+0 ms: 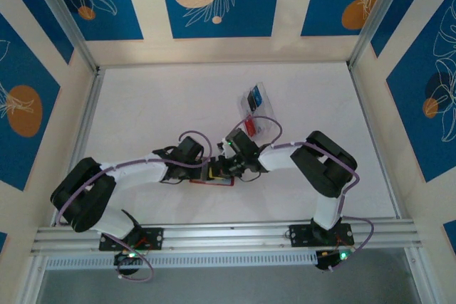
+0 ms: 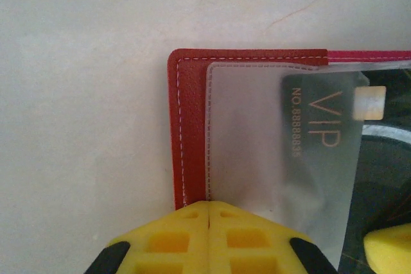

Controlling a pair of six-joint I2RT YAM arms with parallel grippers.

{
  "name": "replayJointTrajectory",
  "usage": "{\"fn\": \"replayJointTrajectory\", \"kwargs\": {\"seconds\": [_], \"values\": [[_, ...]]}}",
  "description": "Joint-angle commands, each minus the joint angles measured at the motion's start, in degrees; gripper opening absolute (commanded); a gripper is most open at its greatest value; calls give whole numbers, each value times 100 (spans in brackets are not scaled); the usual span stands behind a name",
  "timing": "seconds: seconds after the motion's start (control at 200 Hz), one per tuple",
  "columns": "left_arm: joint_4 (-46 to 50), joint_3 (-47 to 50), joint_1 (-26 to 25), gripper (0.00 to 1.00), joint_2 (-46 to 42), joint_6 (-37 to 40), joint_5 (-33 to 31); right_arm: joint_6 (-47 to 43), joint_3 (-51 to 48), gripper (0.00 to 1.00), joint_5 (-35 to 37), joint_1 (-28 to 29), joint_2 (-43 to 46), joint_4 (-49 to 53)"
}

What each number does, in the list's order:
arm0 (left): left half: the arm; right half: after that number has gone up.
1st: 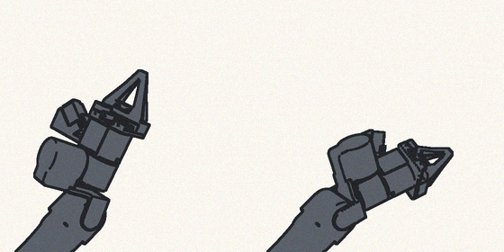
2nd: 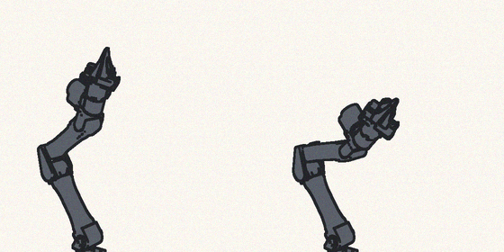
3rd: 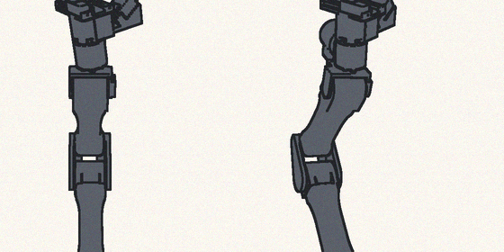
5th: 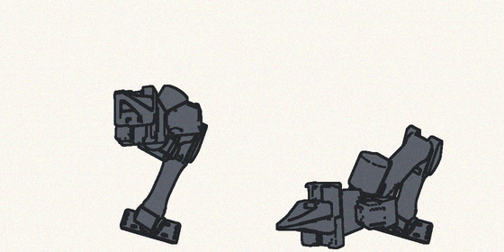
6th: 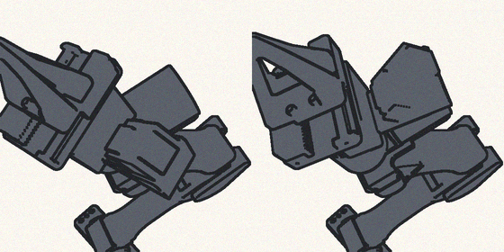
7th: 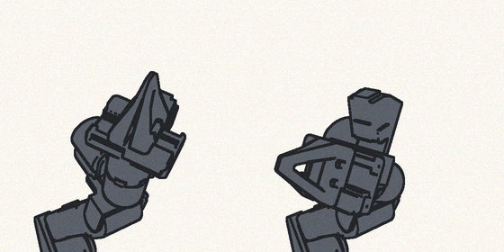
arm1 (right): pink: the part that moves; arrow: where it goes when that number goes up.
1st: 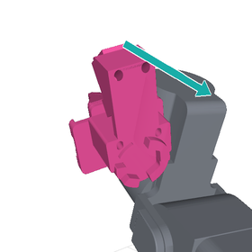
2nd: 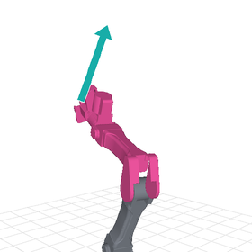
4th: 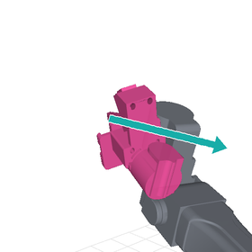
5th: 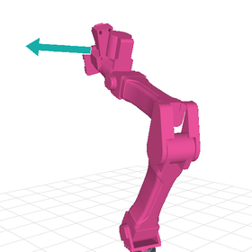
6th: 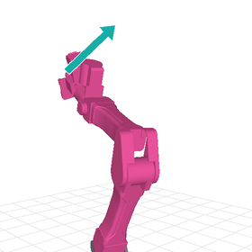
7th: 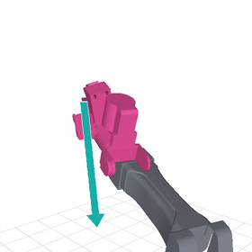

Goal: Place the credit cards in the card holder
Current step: Insert the credit card into the card slot.

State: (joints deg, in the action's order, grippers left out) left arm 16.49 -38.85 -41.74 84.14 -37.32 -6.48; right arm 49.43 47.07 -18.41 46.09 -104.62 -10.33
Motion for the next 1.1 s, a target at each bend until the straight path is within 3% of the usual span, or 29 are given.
{"fn": "replayJointTrajectory", "kwargs": {"seconds": [0.0, 0.22, 0.4, 0.575, 0.705, 0.88, 1.095], "values": [[48, 157, 60, 5, 216, 30, 33, 129, -130, 6, 335, 124, -354, 194], [44, 214, 64, 5, 137, 15, 2, -18, -113, 24, 612, 173, -99, 637], [-3, 278, 60, 5, 120, -1, -11, -279, -24, 41, 853, 156, 399, 1586], [-54, 302, 60, 5, 120, -21, 15, -406, 158, 44, 1072, 78, 562, 2229], [-59, 319, 60, 5, 112, -19, 15, -522, 375, 34, 1281, 66, 583, 2530], [-45, 351, 60, 5, 67, -20, 6, -613, 699, 6, 1670, 100, 523, 2922], [-44, 352, 68, 5, 50, -20, 15, -711, 1046, 1, 1839, 151, 350, 3098]]}}
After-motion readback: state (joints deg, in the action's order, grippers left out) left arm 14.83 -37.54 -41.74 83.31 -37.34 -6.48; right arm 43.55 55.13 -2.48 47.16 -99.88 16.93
